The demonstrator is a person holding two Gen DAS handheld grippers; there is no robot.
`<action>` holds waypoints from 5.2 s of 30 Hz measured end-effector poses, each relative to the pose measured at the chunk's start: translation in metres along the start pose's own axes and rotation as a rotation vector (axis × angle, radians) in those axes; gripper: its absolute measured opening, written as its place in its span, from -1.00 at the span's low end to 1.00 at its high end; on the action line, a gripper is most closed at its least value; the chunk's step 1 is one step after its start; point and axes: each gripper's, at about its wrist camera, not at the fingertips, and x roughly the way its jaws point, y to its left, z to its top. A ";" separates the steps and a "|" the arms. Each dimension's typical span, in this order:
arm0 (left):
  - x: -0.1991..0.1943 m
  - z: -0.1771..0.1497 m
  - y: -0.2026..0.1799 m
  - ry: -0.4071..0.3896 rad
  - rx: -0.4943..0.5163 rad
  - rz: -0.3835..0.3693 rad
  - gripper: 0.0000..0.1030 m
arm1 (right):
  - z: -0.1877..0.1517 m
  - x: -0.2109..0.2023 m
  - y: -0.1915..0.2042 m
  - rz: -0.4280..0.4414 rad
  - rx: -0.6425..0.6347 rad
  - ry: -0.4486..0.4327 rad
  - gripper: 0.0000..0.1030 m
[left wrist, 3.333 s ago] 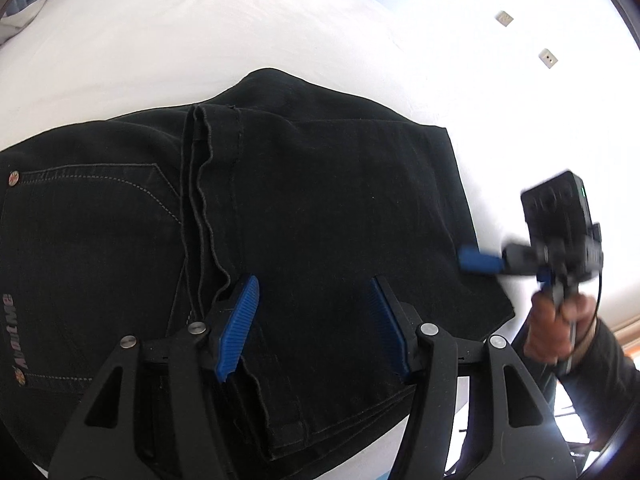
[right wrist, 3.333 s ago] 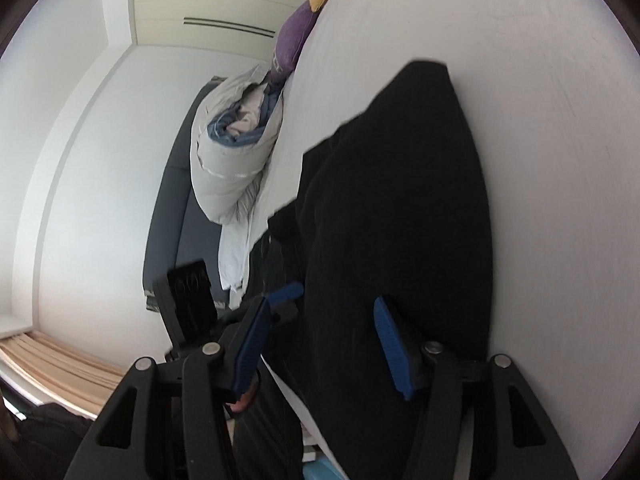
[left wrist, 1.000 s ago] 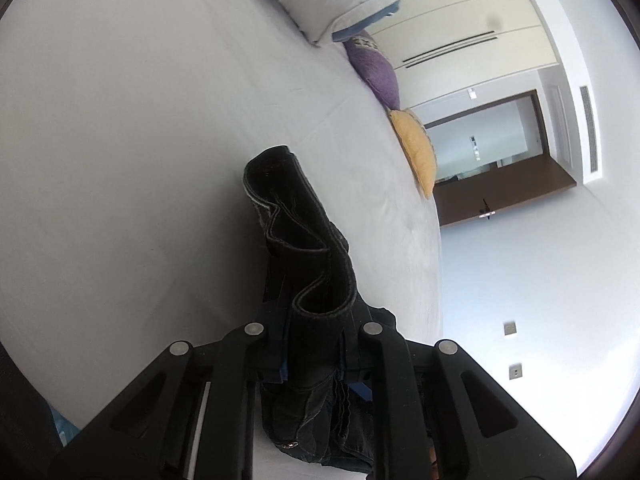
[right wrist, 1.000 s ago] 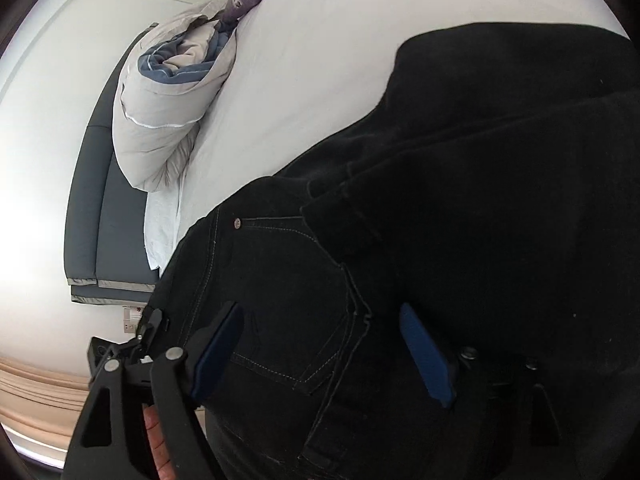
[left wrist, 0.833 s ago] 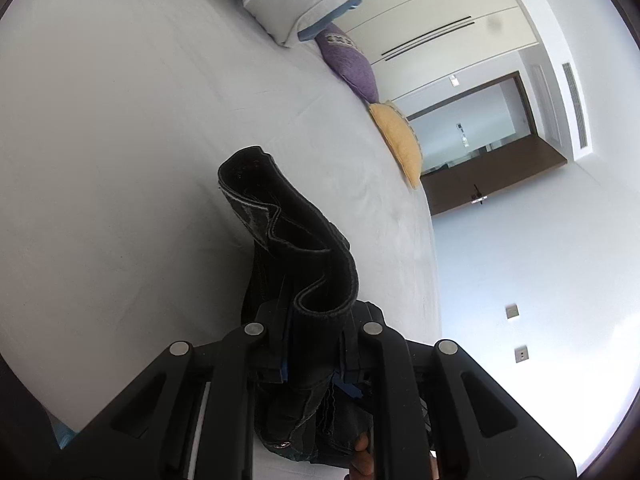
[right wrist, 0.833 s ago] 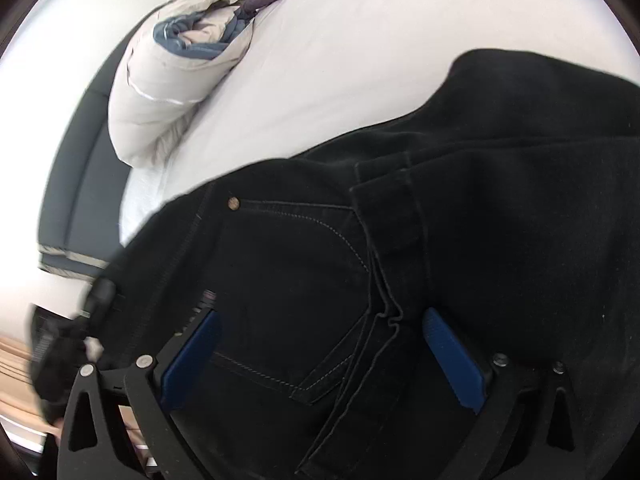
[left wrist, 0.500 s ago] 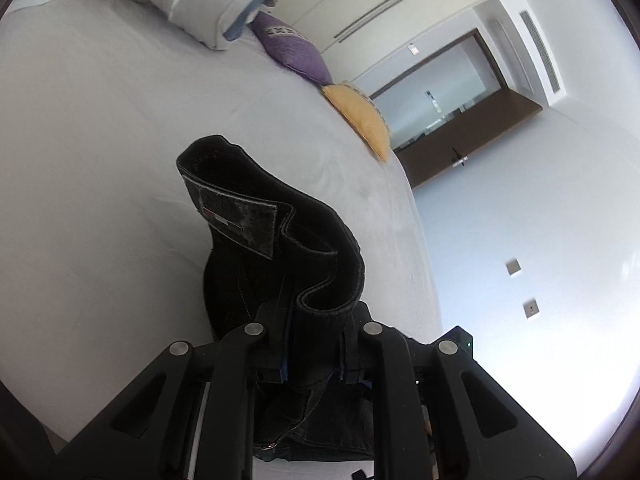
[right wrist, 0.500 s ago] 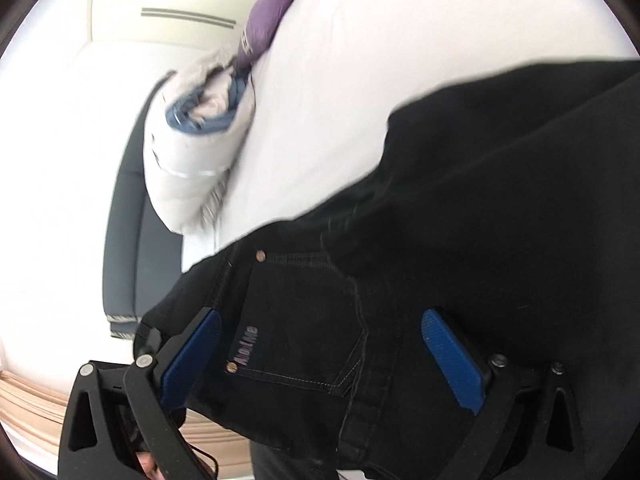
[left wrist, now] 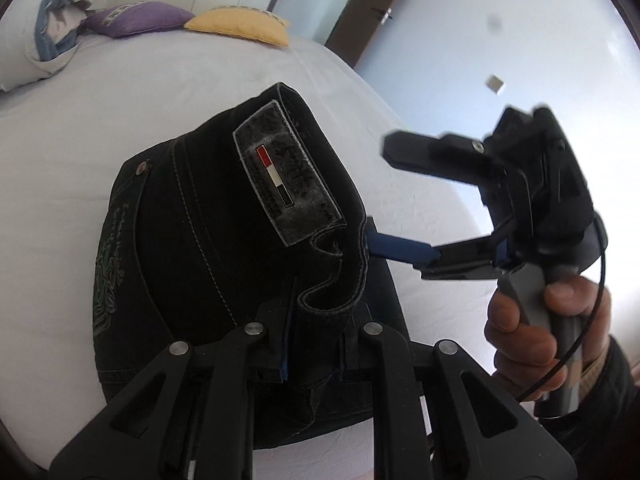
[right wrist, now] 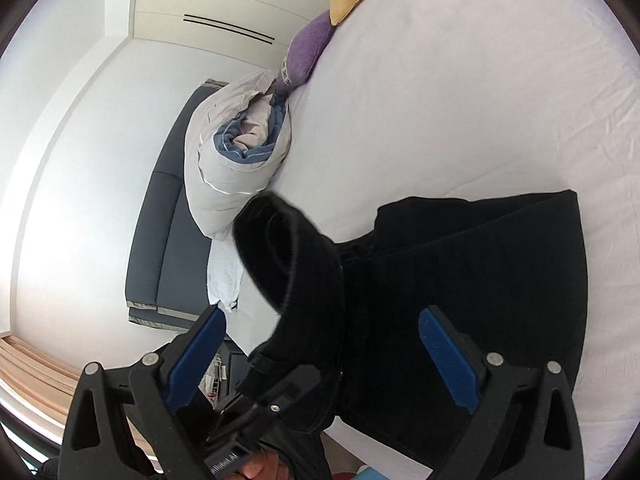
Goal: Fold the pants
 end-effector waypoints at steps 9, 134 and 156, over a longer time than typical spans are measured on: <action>0.020 -0.028 -0.055 0.021 0.217 0.125 -0.72 | -0.015 0.028 0.001 -0.160 -0.066 0.119 0.25; 0.044 0.039 0.060 0.150 0.025 0.339 0.71 | -0.018 -0.060 -0.084 -0.230 0.035 -0.099 0.74; 0.106 0.029 0.103 0.276 -0.051 0.284 0.71 | 0.001 -0.006 -0.067 -0.277 -0.078 0.020 0.66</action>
